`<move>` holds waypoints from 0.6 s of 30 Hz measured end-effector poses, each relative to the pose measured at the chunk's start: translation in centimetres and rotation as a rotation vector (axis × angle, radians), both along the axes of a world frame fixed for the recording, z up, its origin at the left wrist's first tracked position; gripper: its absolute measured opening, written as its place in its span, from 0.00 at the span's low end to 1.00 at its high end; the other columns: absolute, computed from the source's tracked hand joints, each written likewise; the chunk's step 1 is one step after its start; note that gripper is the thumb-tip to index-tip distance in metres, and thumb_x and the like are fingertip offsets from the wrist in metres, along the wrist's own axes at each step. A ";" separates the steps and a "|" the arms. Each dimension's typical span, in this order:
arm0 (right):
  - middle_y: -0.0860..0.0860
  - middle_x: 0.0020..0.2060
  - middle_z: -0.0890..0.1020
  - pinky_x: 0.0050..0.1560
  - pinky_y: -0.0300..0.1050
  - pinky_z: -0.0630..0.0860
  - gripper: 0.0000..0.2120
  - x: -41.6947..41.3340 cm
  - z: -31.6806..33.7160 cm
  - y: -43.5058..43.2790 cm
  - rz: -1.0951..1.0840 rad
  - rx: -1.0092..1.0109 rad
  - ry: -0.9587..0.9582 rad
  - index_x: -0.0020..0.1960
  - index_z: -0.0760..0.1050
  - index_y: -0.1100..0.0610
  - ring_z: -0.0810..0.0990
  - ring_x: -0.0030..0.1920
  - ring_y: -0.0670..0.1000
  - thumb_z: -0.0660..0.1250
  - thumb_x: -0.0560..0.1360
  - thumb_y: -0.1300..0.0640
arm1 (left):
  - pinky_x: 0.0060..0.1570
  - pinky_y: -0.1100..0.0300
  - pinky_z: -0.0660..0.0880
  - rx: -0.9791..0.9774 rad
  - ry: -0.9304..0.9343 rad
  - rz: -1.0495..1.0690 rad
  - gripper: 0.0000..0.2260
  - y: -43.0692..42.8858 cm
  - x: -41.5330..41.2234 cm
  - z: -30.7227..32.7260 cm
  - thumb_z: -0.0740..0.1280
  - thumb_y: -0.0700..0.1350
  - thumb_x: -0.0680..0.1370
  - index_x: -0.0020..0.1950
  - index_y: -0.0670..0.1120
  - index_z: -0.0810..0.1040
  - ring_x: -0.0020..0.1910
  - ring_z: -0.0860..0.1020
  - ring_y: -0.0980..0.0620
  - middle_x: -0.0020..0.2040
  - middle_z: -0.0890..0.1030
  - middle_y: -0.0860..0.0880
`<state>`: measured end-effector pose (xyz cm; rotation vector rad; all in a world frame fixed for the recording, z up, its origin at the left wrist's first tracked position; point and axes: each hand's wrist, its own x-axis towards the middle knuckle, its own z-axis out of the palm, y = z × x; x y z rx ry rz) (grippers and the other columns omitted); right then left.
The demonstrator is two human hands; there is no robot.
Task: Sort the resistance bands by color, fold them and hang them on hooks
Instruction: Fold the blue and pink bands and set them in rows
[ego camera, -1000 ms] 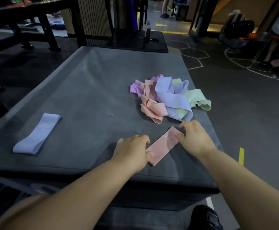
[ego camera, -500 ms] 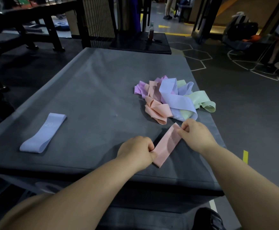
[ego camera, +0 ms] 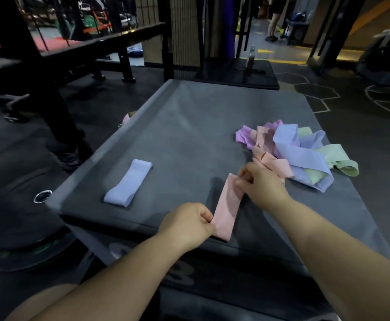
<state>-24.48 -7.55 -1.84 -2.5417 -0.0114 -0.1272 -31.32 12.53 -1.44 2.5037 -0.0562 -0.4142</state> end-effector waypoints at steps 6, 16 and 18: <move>0.48 0.47 0.83 0.46 0.41 0.71 0.04 2.2 -0.6 4.2 0.033 -0.048 0.053 0.51 0.76 0.51 0.78 0.47 0.51 0.68 0.77 0.54 | 0.53 0.58 0.77 0.028 -0.023 0.033 0.08 2.9 0.5 -0.4 0.69 0.55 0.73 0.48 0.54 0.81 0.49 0.80 0.54 0.47 0.84 0.56; 0.49 0.50 0.83 0.47 0.41 0.70 0.06 3.6 -1.2 6.8 -0.024 -0.038 0.085 0.52 0.77 0.52 0.79 0.50 0.51 0.66 0.76 0.56 | 0.54 0.59 0.75 0.107 -0.064 0.015 0.10 4.6 1.8 -1.0 0.68 0.57 0.75 0.54 0.56 0.79 0.54 0.78 0.54 0.53 0.82 0.57; 0.50 0.51 0.83 0.50 0.42 0.73 0.07 3.7 -1.3 7.1 -0.032 -0.053 0.085 0.54 0.78 0.52 0.79 0.52 0.52 0.65 0.76 0.57 | 0.54 0.59 0.75 0.125 -0.075 0.007 0.11 4.7 1.9 -1.1 0.67 0.57 0.76 0.56 0.56 0.79 0.55 0.78 0.54 0.54 0.82 0.57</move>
